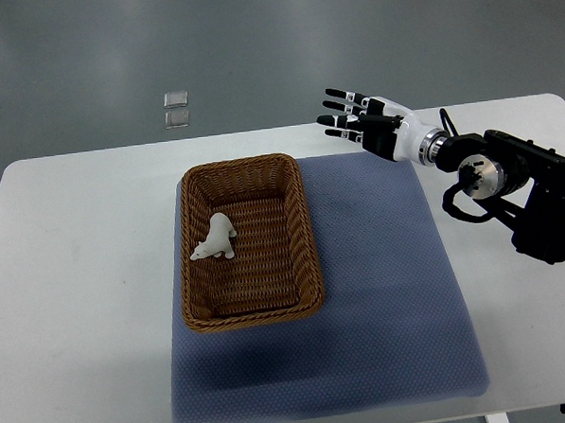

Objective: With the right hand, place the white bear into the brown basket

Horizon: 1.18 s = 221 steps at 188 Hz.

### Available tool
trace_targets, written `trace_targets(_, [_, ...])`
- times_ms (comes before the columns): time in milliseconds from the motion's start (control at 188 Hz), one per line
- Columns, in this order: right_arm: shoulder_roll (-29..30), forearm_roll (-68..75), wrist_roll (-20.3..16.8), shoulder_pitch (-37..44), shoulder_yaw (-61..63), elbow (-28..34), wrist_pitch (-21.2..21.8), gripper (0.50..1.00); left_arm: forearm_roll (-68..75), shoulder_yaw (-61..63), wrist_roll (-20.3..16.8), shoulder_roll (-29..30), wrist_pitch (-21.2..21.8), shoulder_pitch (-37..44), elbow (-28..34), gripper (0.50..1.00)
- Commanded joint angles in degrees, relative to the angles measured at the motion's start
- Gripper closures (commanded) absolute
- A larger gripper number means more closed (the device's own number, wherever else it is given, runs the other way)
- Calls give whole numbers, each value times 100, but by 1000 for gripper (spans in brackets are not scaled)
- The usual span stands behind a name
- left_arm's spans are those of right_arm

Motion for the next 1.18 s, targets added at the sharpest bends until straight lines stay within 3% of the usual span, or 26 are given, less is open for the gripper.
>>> trace_targets(0, [0,426,-95,-94,124,-13,11,576,3,0,3,0,0,0,1,500])
trace_targets(176, [-9,953,-86,-261,185,-56,-50,576,3,0,-6,0,0,0,1,500])
trace_targets(491, [8,936,-16,-296,203,-338,-6,576,3,0,3,0,0,0,-8,500])
trace_targets(1173, [-97,953,-25,-331,361,-329,38,572,-6,0,3,0,0,0,1,500])
